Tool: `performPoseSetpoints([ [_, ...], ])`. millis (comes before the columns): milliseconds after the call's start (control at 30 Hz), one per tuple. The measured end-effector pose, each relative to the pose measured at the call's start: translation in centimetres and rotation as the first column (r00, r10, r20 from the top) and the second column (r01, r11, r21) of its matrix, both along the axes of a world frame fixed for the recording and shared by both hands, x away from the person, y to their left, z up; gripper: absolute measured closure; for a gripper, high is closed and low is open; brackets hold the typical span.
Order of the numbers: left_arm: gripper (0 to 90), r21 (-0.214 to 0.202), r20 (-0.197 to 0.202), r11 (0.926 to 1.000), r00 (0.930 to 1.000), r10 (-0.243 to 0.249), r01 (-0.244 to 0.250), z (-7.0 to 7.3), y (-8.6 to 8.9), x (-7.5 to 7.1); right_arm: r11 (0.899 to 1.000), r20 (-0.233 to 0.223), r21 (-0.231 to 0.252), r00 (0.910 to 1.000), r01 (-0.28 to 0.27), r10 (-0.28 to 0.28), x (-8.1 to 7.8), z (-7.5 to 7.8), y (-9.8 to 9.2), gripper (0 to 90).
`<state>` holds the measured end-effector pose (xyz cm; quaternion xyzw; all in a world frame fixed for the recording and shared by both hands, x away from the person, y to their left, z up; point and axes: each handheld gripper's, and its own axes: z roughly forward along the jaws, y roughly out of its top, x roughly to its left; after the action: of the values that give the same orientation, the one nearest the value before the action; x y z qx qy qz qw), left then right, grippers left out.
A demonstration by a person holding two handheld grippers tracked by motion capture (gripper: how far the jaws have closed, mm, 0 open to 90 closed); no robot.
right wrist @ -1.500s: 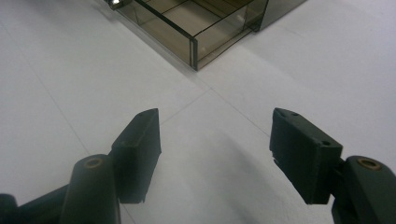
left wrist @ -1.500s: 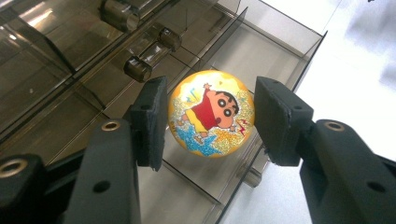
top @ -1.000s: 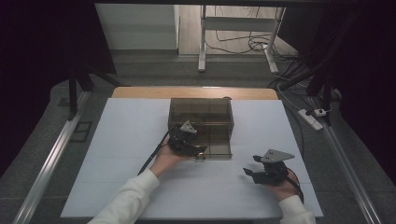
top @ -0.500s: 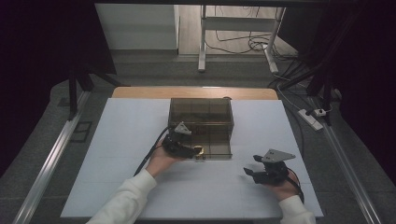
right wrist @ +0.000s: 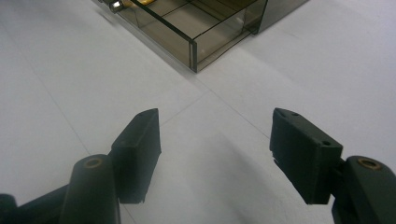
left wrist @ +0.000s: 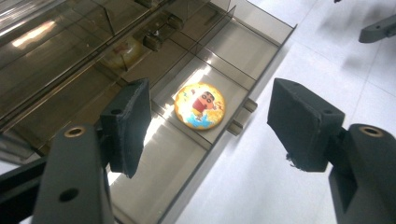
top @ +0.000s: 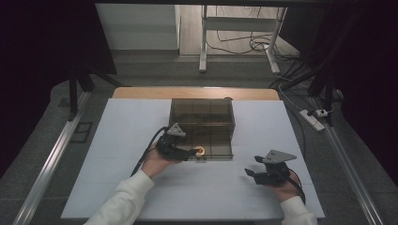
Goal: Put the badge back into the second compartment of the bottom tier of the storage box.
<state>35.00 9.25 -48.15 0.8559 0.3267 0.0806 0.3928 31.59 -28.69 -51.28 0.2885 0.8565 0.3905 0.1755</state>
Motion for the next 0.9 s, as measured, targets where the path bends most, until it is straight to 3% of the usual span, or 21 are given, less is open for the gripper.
performPoseSetpoints([
  [400, 30.5, -0.001, 0.000, 1.0000, 1.0000, 0.001, -0.001, 0.2, 1.6, -1.8, 1.000, -0.001, 0.002, 1.0000, 0.000, 0.000, 0.1, 0.0, 0.0, 34.1],
  [900, 28.5, 0.002, -0.016, 0.9999, 0.9997, -0.016, 0.016, -0.2, 1.5, -3.1, 1.000, 0.000, 0.005, 1.0000, 0.000, 0.000, 0.2, -0.1, 0.0, 34.1],
])
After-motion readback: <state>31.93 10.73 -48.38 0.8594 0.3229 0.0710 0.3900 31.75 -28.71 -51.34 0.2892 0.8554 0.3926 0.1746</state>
